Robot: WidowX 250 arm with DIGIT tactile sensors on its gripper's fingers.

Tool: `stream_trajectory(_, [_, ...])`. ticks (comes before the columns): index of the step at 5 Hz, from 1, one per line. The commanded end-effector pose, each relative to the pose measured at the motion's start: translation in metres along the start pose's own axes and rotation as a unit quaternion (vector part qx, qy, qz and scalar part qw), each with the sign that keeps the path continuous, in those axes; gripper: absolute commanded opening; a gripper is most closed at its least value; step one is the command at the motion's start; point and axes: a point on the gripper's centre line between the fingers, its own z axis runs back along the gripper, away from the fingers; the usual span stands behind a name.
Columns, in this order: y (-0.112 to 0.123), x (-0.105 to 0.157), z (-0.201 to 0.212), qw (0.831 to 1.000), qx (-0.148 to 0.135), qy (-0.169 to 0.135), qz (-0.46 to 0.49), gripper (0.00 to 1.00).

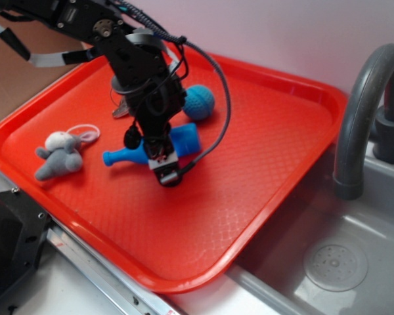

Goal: Grab the blue bottle.

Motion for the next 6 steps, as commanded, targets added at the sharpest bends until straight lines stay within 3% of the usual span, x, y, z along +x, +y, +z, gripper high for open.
stream_trajectory(1, [-0.007,-0.009,0.009,0.999,-0.002,0.016,0.039,0.0])
stream_trajectory(2, [0.005,-0.018,0.048,0.985,-0.038,0.047,0.162,0.0])
stream_trajectory(3, [0.012,-0.03,0.09,0.962,-0.046,0.054,0.264,0.0])
stream_trajectory(5, [0.022,-0.046,0.162,0.933,-0.055,0.004,0.355,0.0])
stream_trajectory(6, [0.03,-0.041,0.145,0.931,-0.068,0.04,0.357,0.0])
